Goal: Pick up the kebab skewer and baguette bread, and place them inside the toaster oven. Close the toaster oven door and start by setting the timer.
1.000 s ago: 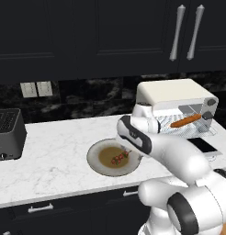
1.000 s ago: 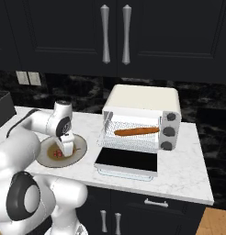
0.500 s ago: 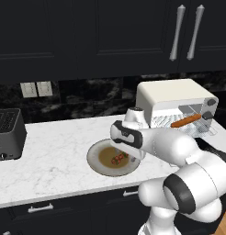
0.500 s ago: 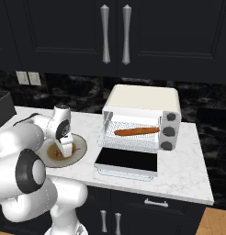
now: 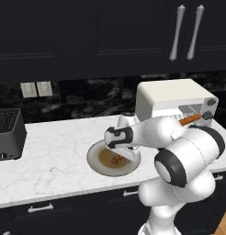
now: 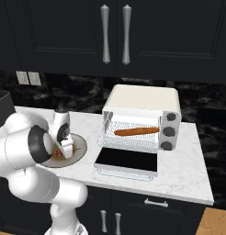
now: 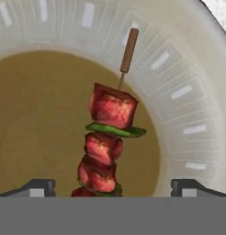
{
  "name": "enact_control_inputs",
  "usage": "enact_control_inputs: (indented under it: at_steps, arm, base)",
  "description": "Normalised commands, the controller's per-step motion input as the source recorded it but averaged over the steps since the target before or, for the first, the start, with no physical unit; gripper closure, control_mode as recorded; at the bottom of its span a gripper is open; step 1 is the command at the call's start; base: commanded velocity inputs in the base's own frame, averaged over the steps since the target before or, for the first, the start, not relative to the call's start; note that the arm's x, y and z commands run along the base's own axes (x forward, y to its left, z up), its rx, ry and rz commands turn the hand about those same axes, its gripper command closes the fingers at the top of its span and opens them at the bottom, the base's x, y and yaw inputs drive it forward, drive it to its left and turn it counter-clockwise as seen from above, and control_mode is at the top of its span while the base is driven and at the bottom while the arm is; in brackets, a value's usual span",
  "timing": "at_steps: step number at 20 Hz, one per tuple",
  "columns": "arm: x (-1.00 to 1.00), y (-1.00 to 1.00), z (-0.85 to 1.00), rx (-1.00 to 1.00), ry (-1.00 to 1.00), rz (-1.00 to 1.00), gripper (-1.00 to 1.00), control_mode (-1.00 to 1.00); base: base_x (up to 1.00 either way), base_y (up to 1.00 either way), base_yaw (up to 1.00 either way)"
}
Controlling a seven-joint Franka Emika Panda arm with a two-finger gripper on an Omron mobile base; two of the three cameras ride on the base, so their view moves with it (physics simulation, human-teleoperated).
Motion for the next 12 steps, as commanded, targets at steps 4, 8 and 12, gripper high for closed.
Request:
enact_control_inputs:
  at_steps: [4, 8, 12]
  arm:
    - [0.17, 0.08, -0.28, -0.03, 0.00, 0.00, -1.00, -1.00]
    - [0.22, 0.05, -0.24, -0.02, 0.00, 0.00, -1.00, -1.00]
    - [0.07, 0.02, -0.17, -0.01, 0.00, 0.00, 1.00, -1.00]
  base:
    - [0.00, 0.00, 0.00]
    - [0.00, 0.00, 0.00]
    - [0.00, 0.00, 0.00]
